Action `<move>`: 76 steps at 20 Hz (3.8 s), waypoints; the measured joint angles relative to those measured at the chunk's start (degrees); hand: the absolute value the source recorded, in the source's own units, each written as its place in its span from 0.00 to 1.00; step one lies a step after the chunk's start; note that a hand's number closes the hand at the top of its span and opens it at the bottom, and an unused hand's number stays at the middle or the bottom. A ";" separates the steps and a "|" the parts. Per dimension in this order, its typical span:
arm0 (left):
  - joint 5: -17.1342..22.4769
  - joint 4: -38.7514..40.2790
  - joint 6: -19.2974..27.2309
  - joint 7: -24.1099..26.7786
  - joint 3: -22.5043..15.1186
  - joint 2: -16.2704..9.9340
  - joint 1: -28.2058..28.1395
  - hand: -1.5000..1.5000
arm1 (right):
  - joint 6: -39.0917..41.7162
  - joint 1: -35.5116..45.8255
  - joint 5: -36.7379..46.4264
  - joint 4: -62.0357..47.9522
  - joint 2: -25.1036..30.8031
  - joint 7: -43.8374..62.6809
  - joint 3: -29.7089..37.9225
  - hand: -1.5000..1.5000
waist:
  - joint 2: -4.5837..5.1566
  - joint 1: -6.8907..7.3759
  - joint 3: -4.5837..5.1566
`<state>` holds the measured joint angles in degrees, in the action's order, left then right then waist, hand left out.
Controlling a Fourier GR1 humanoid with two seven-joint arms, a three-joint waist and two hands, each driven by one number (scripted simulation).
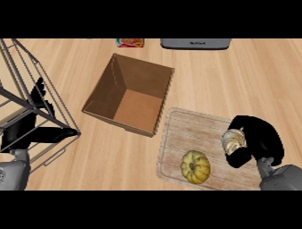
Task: Pick the cupcake from the cutting board and place it in the cardboard box
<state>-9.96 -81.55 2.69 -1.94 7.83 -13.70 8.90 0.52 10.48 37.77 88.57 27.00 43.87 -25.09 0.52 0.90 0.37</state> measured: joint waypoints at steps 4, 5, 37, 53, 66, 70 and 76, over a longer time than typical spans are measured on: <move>-0.52 1.95 -0.60 0.53 -1.30 0.84 2.98 0.50 | 4.31 6.11 0.49 -2.06 5.15 -14.34 -3.35 1.00 | 0.74 2.79 -0.30; -0.62 2.29 -0.69 0.63 -1.48 1.00 3.44 0.50 | 4.75 7.40 0.53 -3.04 6.34 -18.34 -3.82 1.00 | 0.86 3.22 -0.39; -3.31 -0.17 -4.62 -0.77 2.37 1.39 -0.08 0.50 | 18.47 39.64 -23.61 -19.78 -3.96 -59.87 13.28 1.00 | -0.33 -0.58 -0.06; -5.02 -0.28 -6.19 -1.50 2.67 2.14 0.86 0.50 | 12.51 50.77 -12.76 -32.73 -23.45 -46.60 5.86 1.00 | 0.03 0.26 0.10; -6.20 1.28 -7.34 -1.41 1.98 2.90 3.06 0.50 | 1.44 54.53 -22.40 -49.45 -26.84 -46.08 -3.99 0.00 | 0.39 2.27 -0.08; -6.44 1.86 -7.53 -1.03 1.97 3.12 3.42 0.50 | -2.79 53.71 -28.57 -49.91 -26.93 -48.34 -1.78 0.00 | 0.38 2.57 -0.33; -6.85 1.99 -7.67 -0.87 2.30 3.25 3.25 0.50 | -6.48 54.30 -38.28 -51.68 -26.98 -51.52 6.15 0.00 | 0.30 2.37 -0.52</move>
<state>-16.81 -79.57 -4.98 -2.82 10.13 -10.45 12.14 -5.96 64.78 -0.52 36.89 0.02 -7.65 -18.94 0.82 3.27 -0.15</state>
